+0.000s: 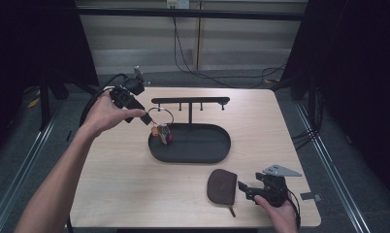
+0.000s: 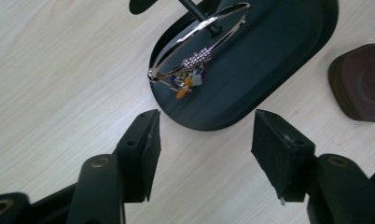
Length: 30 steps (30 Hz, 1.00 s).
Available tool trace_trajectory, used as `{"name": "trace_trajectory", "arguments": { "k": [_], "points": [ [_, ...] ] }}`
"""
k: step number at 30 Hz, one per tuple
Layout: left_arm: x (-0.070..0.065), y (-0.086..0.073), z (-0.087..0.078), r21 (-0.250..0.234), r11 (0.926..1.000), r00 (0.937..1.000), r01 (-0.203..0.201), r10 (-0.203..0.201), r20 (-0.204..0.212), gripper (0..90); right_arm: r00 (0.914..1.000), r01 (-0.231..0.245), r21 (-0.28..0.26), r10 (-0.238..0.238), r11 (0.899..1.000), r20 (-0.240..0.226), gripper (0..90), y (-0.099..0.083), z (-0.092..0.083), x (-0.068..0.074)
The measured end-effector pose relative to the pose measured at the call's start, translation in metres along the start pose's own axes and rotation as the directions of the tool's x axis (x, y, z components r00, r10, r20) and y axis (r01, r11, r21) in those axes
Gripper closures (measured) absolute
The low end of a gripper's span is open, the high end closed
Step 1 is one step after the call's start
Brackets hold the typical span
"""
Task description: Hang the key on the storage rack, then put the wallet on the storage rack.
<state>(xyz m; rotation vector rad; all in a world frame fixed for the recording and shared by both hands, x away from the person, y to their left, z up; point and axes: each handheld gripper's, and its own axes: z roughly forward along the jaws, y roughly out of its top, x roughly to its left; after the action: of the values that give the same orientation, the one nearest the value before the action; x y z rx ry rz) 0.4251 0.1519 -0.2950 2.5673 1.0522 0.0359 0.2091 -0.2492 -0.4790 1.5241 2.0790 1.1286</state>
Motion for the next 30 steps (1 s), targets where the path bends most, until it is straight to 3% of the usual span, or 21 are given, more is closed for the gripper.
{"name": "trace_trajectory", "arguments": {
  "k": [5,10,14,16,18,20,23,25,27,30],
  "points": [
    [0.0,-0.011,-0.002,-0.065,0.9979,0.9999,0.0,0.0,0.011,40.1,1.0,-0.005,-0.001,0.005,1.0,0.002,20.2,0.001,0.001,-0.001],
    [0.001,-0.02,-0.002,-0.081,0.9967,1.0,0.01,-0.01,-0.002,39.6,0.9999,-0.012,0.006,0.012,1.0,0.001,20.2,0.002,0.004,-0.001],
    [-0.002,-0.034,0.002,-0.138,0.9904,1.0,0.009,-0.008,0.004,39.3,1.0,-0.009,0.011,0.009,1.0,-0.004,20.2,0.001,0.005,0.001],
    [0.0,-0.042,0.007,-0.164,0.9862,0.9996,0.018,-0.015,0.024,39.3,1.0,-0.005,0.008,0.005,1.0,-0.001,20.2,0.002,0.005,0.001],
    [0.0,-0.05,0.016,-0.152,0.9875,0.9992,0.04,-0.039,0.01,39.5,1.0,-0.004,0.006,0.004,1.0,0.004,20.2,0.001,0.004,0.001],
    [0.002,-0.06,0.021,-0.182,0.9823,0.9984,0.047,-0.04,0.039,39.5,0.9998,-0.018,0.006,0.018,1.0,0.008,20.2,0.001,0.003,0.0],
    [0.002,-0.072,0.027,-0.189,0.9815,0.9992,0.033,-0.028,0.028,39.6,0.9997,-0.023,0.002,0.023,1.0,0.007,20.2,0.001,0.003,-0.001],
    [0.002,-0.08,0.028,-0.224,0.9738,0.9988,0.036,-0.028,0.04,39.6,0.9997,-0.023,0.002,0.023,1.0,0.009,20.2,0.001,0.004,-0.001],
    [0.002,-0.089,0.028,-0.276,0.9591,0.9973,0.06,-0.046,0.058,39.5,0.9997,-0.024,0.002,0.024,1.0,0.01,20.2,0.002,0.003,0.0],
    [0.0,-0.099,0.031,-0.291,0.955,0.9971,0.059,-0.042,0.064,39.6,0.9997,-0.024,0.007,0.024,1.0,0.01,20.2,0.002,0.005,0.0]
  ]
}}
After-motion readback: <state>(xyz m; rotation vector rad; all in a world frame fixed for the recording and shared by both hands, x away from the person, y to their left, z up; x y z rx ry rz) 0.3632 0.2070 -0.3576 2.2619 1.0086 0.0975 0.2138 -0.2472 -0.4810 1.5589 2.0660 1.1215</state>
